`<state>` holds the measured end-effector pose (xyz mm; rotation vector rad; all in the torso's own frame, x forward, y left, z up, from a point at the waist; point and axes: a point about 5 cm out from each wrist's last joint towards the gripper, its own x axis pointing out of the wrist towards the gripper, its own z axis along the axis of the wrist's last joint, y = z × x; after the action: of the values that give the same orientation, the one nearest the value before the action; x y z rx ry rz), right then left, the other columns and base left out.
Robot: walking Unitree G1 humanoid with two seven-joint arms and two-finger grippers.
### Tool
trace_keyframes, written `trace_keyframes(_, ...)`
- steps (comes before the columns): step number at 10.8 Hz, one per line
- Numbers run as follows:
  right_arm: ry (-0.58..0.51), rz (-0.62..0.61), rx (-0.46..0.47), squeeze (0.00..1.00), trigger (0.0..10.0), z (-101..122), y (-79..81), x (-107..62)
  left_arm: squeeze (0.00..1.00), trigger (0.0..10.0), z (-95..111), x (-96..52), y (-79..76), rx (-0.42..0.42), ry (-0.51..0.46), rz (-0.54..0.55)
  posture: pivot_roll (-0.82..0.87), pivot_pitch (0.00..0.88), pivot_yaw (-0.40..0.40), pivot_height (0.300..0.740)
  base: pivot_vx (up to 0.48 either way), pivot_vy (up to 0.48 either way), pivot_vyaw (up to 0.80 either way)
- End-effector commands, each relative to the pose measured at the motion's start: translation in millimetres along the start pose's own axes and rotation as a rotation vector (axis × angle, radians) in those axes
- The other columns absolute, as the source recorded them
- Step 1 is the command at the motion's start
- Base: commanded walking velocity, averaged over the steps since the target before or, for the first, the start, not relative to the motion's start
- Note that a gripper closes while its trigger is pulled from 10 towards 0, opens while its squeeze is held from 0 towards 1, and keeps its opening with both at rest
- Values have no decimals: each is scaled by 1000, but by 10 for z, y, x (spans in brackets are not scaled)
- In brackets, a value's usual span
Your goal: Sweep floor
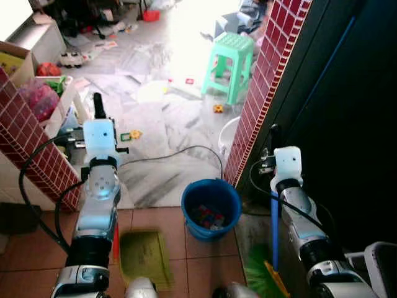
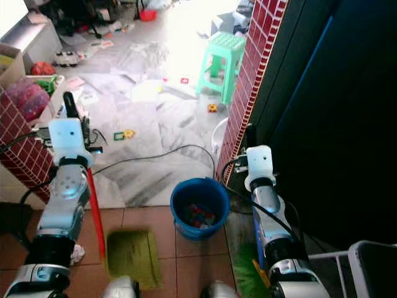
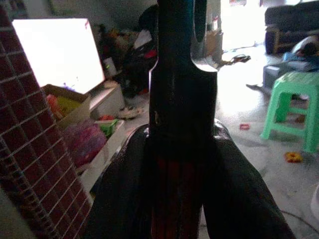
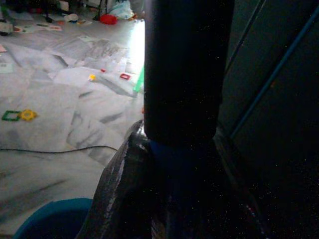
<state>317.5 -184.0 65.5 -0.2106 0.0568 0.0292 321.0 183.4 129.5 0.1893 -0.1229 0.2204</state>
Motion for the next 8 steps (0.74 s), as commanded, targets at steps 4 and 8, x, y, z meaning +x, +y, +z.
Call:
trace_keyframes(4, -27, 11, 24, 0, 10000, 120, 58, 83, 0, 10000, -211, -130, -287, -61, 65, -109, -52, 0, -33, 740, 0, 480, 0)
trace_keyframes(8, -30, 23, 32, 0, 10000, 144, 86, 105, 0, 10000, -102, -144, -502, -97, 18, -187, -48, 0, -37, 740, 0, 480, 0)
